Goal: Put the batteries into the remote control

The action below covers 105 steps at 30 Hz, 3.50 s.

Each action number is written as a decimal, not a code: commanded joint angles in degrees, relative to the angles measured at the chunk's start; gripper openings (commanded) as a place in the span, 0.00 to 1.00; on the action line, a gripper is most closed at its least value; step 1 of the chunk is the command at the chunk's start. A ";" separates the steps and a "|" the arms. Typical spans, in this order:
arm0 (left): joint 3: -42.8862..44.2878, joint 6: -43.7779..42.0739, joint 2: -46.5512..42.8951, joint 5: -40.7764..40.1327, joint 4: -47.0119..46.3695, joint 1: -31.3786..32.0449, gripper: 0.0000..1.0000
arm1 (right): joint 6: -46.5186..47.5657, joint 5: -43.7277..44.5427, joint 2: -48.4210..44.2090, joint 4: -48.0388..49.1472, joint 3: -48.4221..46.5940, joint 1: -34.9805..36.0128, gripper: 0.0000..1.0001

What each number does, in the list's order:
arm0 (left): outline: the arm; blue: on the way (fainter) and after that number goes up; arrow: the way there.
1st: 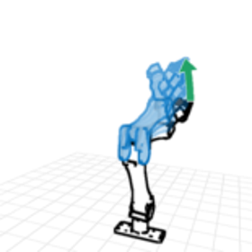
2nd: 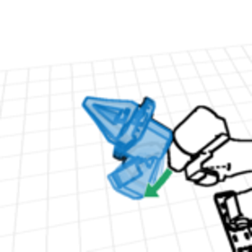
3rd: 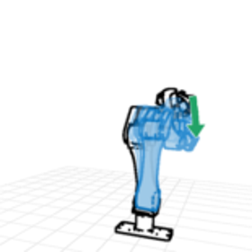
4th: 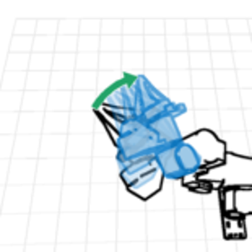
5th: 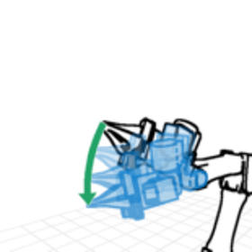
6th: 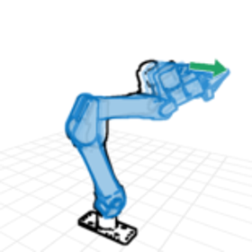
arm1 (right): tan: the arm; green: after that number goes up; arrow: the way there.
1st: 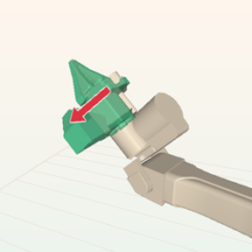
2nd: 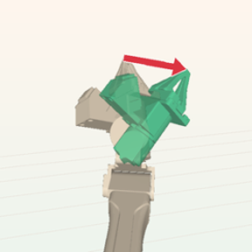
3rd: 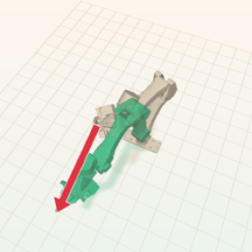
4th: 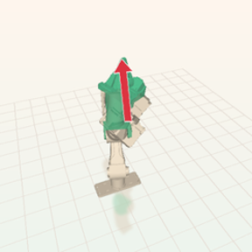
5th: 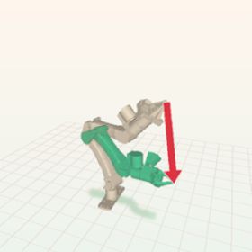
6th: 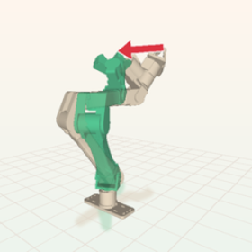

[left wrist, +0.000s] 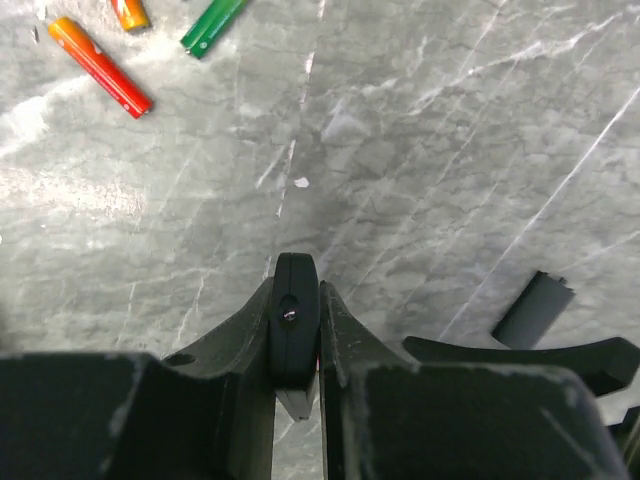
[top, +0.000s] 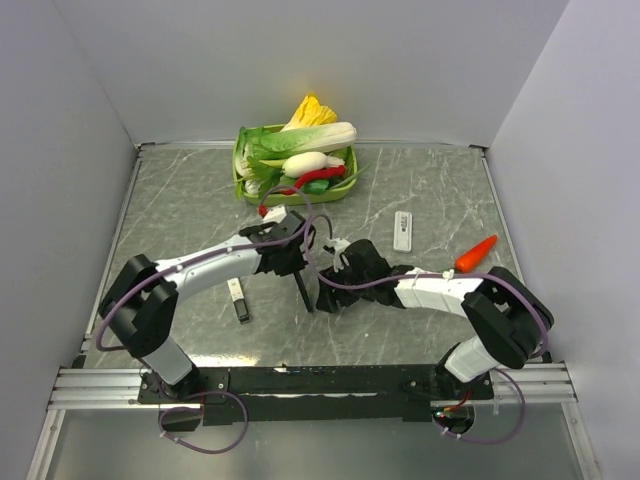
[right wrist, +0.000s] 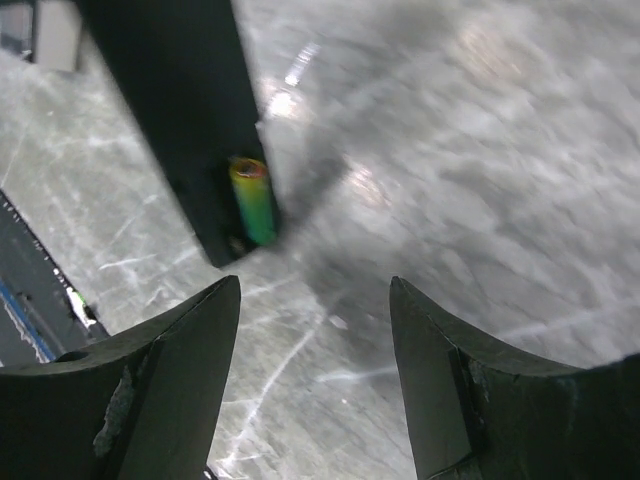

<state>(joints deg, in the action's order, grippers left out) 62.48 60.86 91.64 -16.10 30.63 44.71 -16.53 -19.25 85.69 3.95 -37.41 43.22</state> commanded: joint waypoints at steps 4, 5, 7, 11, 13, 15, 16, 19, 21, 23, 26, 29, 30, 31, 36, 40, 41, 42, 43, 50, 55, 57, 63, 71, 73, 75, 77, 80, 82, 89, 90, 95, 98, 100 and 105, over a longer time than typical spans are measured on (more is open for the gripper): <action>4.59 0.04 2.59 -9.40 11.47 3.46 0.01 | -3.07 1.14 -3.43 2.65 1.90 -1.21 0.69; 3.36 0.48 2.15 -9.13 11.12 3.46 0.01 | -3.06 1.14 -3.34 2.39 1.55 -1.30 0.69; 2.91 1.71 0.22 -9.74 11.11 3.72 0.01 | -3.15 0.88 -3.51 2.29 1.55 -1.12 0.69; 5.28 3.21 -2.42 -15.27 13.75 4.86 0.01 | -4.91 0.36 -3.78 4.92 2.86 -1.30 0.67; 3.45 2.61 -3.82 -13.80 8.61 4.60 0.01 | -5.79 -1.14 -2.99 5.81 2.78 -1.39 0.67; 3.43 1.46 -3.05 -12.12 8.46 4.68 0.01 | -7.36 -3.16 -1.76 7.47 2.78 -1.39 0.66; 5.18 2.24 -1.13 -14.38 12.13 5.30 0.01 | -7.89 -3.43 -1.84 7.92 2.69 -1.30 0.65; 4.24 3.13 -1.28 -14.42 11.13 6.10 0.01 | -10.00 -4.84 -3.07 11.34 4.36 -1.30 0.64; 0.55 2.95 -3.12 -10.89 6.48 4.69 0.01 | -10.27 -6.67 -2.90 11.87 4.36 -1.39 0.64; -3.83 3.39 -6.90 -8.88 1.05 4.43 0.01 | -11.49 -8.08 -2.29 14.59 5.15 -1.47 0.63; -7.36 3.91 -11.03 -7.63 -1.97 3.90 0.01 | -14.39 -10.72 -0.88 21.61 7.08 -1.56 0.61; -8.77 5.05 -13.23 -8.95 -1.55 3.46 0.01 | -16.68 -9.77 0.44 22.16 7.26 -1.56 0.58; -8.95 5.32 -13.76 -9.56 -1.11 3.28 0.01 | -16.86 -8.98 0.44 21.38 7.09 -1.56 0.57; -9.56 5.23 -14.11 -9.57 -1.36 3.19 0.01 | -16.95 -7.49 0.18 20.76 7.09 -1.47 0.56; -17.20 7.34 -19.28 -6.76 -6.54 1.53 0.01 | -13.61 4.89 -2.45 -0.23 1.03 0.72 0.56; -23.79 8.05 -24.48 -4.12 -14.17 -0.23 0.01 | -14.31 14.39 -8.94 -12.45 -1.08 3.71 0.57; -24.76 7.96 -25.62 -3.94 -15.41 -0.41 0.01 | -14.92 18.59 -10.09 -14.91 -2.22 5.36 0.58; -25.64 7.87 -27.54 -3.68 -16.73 -0.59 0.01 | -15.63 20.54 -10.97 -20.67 -2.75 5.82 0.58; -27.13 7.96 -28.52 -3.42 -17.62 -1.11 0.01 | -16.24 22.13 -12.11 -22.91 -3.63 6.17 0.60; -32.68 7.17 -33.89 -1.13 -26.14 -2.43 0.01 | -24.59 27.42 -12.66 -34.53 -3.73 6.52 0.58; -37.85 6.38 -39.16 1.06 -32.64 -3.40 0.01 | -29.07 27.15 -8.62 -33.74 -2.67 6.35 0.50; -39.71 6.29 -41.88 2.20 -36.06 -3.75 0.01 | -29.69 27.16 -7.91 -33.04 -2.41 6.44 0.47; -45.95 6.99 -47.07 3.70 -42.05 -5.16 0.01 | -30.57 26.37 -4.75 -30.93 -1.88 6.26 0.41; -51.93 9.36 -45.58 6.34 -49.96 -6.74 0.01 | -30.84 26.71 -5.27 -30.31 -3.55 6.35 0.40; -52.28 9.54 -43.65 6.95 -51.11 -7.00 0.01 | -30.49 26.98 -6.49 -30.58 -4.25 6.44 0.42; -52.02 9.10 -41.38 7.83 -51.55 -7.09 0.01 | -30.49 26.89 -7.11 -29.70 -4.69 6.52 0.46; -51.49 8.93 -40.40 8.10 -51.64 -7.18 0.01 | -30.31 26.80 -7.12 -28.20 -5.48 6.96 0.49; -51.58 8.40 -40.13 8.01 -51.90 -7.18 0.01 | -30.05 28.03 -4.66 -28.29 -7.85 7.66 0.54; -51.84 8.22 -40.31 7.66 -51.64 -7.18 0.01 | -29.52 28.47 -2.90 -27.77 -9.17 8.36 0.58; -53.43 8.92 -41.19 7.49 -52.25 -7.27 0.01 | -28.38 29.79 2.46 -26.97 -13.39 9.42 0.60; -53.43 8.84 -41.19 7.48 -52.25 -7.35 0.01 | -28.03 29.70 4.03 -27.15 -14.44 9.42 0.60; -53.43 8.75 -41.36 7.57 -51.64 -7.35 0.01 | -26.80 31.19 8.26 -29.95 -17.52 10.47 0.59; -53.51 8.84 -41.62 7.57 -51.72 -7.44 0.01 | -26.44 32.51 8.53 -31.72 -17.53 11.44 0.54; -53.69 8.75 -41.63 7.66 -52.25 -7.44 0.01 | -26.44 32.52 8.18 -32.33 -16.47 11.80 0.52; -54.48 8.66 -40.49 8.45 -54.36 -7.71 0.01 | -25.04 32.08 8.26 -33.04 -15.24 12.24 0.45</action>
<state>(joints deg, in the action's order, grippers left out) 8.75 69.23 50.89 -8.69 -19.44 37.45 -42.74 11.40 93.67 -27.03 -52.97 54.89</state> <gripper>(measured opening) 0.208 0.469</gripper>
